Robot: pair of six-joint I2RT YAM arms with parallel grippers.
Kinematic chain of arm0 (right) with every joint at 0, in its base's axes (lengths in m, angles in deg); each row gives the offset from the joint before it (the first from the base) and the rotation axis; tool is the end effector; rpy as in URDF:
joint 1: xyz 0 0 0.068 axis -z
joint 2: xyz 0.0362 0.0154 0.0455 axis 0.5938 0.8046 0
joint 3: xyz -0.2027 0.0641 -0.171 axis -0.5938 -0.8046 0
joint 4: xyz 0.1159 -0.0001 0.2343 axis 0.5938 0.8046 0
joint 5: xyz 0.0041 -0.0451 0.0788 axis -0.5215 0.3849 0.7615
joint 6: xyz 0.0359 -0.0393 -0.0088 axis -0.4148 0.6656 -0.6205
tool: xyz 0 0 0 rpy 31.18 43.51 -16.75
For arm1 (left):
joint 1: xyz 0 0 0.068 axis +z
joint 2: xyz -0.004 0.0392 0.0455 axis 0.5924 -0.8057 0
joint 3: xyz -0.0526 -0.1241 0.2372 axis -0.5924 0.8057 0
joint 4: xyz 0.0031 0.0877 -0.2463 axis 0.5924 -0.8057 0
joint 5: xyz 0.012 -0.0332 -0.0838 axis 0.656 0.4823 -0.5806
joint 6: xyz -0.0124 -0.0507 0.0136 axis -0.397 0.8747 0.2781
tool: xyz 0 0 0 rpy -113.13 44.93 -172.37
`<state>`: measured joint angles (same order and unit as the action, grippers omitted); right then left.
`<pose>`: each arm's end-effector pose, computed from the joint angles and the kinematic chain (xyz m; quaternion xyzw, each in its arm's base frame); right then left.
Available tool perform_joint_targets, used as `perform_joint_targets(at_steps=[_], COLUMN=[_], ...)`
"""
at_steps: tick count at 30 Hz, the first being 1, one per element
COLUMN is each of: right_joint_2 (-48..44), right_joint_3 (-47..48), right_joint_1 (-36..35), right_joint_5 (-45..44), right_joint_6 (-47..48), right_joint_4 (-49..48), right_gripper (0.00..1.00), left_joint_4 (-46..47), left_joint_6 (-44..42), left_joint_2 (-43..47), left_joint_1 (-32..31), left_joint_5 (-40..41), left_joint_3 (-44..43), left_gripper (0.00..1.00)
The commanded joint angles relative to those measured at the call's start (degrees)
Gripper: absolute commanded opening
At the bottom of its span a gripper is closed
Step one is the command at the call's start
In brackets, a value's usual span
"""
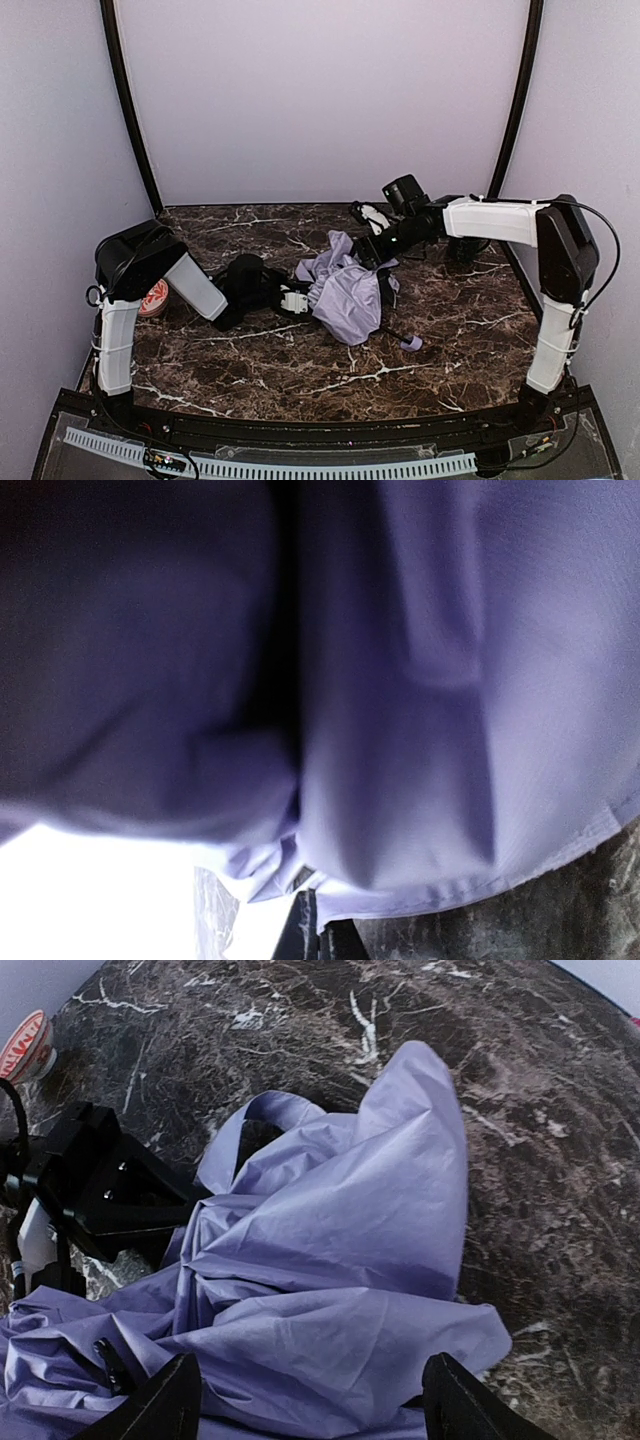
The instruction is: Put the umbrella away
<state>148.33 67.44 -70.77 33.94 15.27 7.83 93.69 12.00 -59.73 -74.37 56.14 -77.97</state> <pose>0.3403 0.2452 0.2289 -0.3272 0.8659 0.2356 0.2960 0.3105 -0.2537 0.0908 0.6836 0.3827 0.0912 0.6147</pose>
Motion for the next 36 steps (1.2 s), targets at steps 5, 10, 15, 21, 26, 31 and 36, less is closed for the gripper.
perform_joint_targets(at_steps=[5,10,15,21,26,31,36], right_joint_2=[4.0,1.1,-7.0,-12.0,-13.3,-10.6,-8.0], right_joint_3=[-0.3,-4.1,-12.1,-19.7,-21.9,-16.0,-8.6], right_joint_1=[-0.4,-2.0,-5.0,-8.2,-8.7,-8.7,-8.7], right_joint_5=[16.2,20.8,22.4,23.5,20.7,18.1,14.0], right_joint_6=[-4.2,-3.7,-3.2,-2.9,-2.0,3.9,6.1], right_joint_4=[-2.7,-2.3,-6.3,-8.7,-11.7,-4.9,0.5], right_gripper=[0.50,0.11,0.05,0.03,0.03,0.04,0.20], left_joint_4=[-7.6,-7.4,-6.4,-1.5,-0.3,1.1,-3.8], left_joint_6=[0.4,0.8,1.6,2.4,2.9,4.1,10.7], left_joint_2=[-0.7,-0.7,-0.8,-0.7,-0.6,0.3,3.9], left_joint_1=[0.9,1.0,1.1,1.1,1.0,2.4,6.7], left_joint_5=[1.5,1.8,1.4,3.0,6.2,13.7,20.5], left_joint_3=[0.2,-0.3,-1.0,-0.8,0.0,0.9,-1.5], left_gripper=[0.00,0.00,0.00,0.00,0.53,0.88,0.92])
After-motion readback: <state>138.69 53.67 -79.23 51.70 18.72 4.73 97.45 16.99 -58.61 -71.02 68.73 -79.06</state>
